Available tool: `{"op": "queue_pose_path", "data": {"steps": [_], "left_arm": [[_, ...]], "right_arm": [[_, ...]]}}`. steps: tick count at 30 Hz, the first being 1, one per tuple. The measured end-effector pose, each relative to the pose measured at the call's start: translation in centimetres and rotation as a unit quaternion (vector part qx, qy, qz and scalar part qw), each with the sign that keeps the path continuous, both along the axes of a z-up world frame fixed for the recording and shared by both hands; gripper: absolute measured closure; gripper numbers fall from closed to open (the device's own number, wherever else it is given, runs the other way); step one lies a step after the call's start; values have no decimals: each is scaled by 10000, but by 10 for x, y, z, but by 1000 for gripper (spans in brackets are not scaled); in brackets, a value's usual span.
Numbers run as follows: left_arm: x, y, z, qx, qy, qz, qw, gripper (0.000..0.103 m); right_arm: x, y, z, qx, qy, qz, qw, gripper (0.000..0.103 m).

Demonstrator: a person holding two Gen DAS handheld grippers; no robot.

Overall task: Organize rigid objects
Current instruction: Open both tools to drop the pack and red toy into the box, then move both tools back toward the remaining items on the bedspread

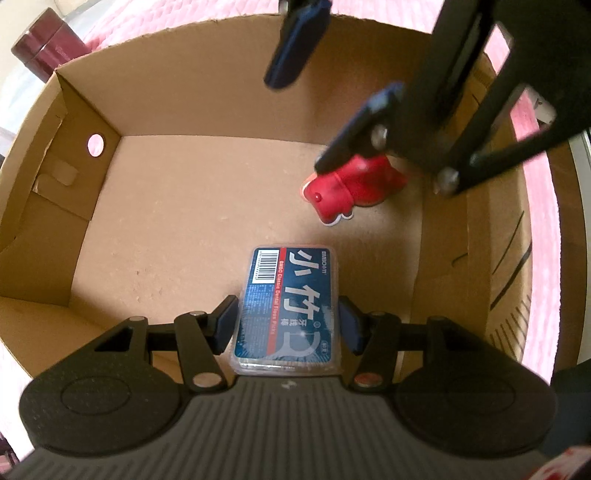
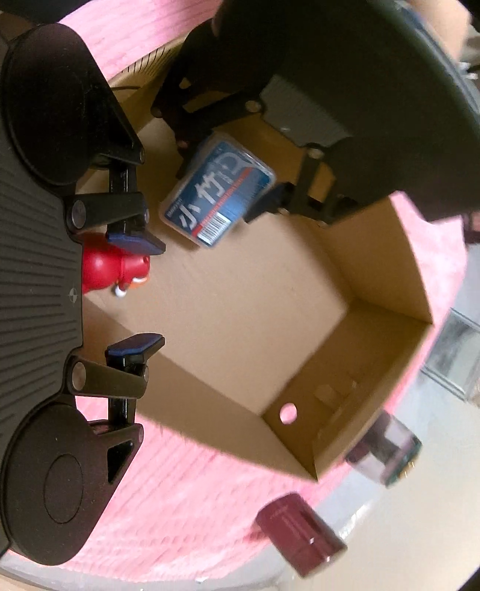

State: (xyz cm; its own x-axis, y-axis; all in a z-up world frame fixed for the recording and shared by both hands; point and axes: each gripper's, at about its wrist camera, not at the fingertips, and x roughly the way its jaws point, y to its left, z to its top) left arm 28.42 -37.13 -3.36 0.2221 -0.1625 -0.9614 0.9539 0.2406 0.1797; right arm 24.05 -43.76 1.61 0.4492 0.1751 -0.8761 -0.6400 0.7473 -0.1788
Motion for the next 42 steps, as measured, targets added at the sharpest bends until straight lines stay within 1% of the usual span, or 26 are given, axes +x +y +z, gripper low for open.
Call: {"op": "queue_pose_path", "data": {"steps": [3, 4, 7, 10, 13, 17, 21, 23, 25, 27, 29, 31, 32, 34, 36, 39, 40, 42], "left_arm": [[0, 0, -1, 26, -27, 11, 10000, 50], [0, 0, -1, 10, -32, 23, 10000, 49], [0, 0, 0, -4, -74, 49, 10000, 48], [0, 3, 3, -117, -109, 98, 9998, 49], [-1, 8, 15, -395, -236, 189, 9988, 48], [-2, 20, 42, -877, -441, 369, 9945, 48], [-8, 41, 77, -1477, -656, 651, 9847, 48], [-16, 52, 96, -1777, -812, 833, 9772, 46], [-23, 65, 112, -2058, -985, 1009, 9684, 40], [-31, 81, 126, -2307, -1100, 1203, 9593, 40], [-42, 100, 139, -2571, -1204, 1408, 9485, 37], [-55, 117, 151, -2782, -1363, 1614, 9370, 30], [-61, 127, 156, -2881, -1448, 1713, 9310, 29], [-74, 151, 165, -3093, -1575, 1953, 9173, 27], [-86, 178, 171, -3234, -1715, 2212, 9039, 24], [-101, 220, 176, -3335, -1984, 2605, 8840, 18], [-106, 232, 177, -3358, -2035, 2741, 8779, 17], [-115, 262, 178, -3416, -2156, 3067, 8618, 14]], "right_arm": [[-4, -5, 6, 44, -86, -57, 9999, 60], [-5, -5, 8, 43, -107, -77, 9999, 60], [-9, -7, 10, 96, -104, -136, 9998, 60], [-13, -6, 10, 146, -143, -177, 9996, 60], [-16, -8, 11, 216, -258, -237, 9992, 60], [-23, -13, 24, 393, -509, -415, 9971, 60], [-36, -15, 47, 666, -800, -631, 9926, 60], [-44, -14, 60, 839, -972, -773, 9887, 60], [-55, -11, 72, 1005, -1134, -894, 9844, 60], [-68, -4, 84, 1123, -1324, -982, 9799, 60], [-80, 2, 95, 1321, -1472, -1063, 9745, 60], [-93, 11, 106, 1511, -1643, -1098, 9685, 59], [-98, 15, 110, 1599, -1714, -1108, 9658, 58], [-109, 24, 118, 1820, -1860, -1182, 9583, 51], [-122, 33, 126, 2107, -2002, -1280, 9482, 39], [-139, 53, 132, 2490, -2155, -1287, 9354, 30], [-144, 61, 133, 2590, -2200, -1283, 9317, 29], [-154, 79, 132, 2760, -2275, -1252, 9254, 25]]}}
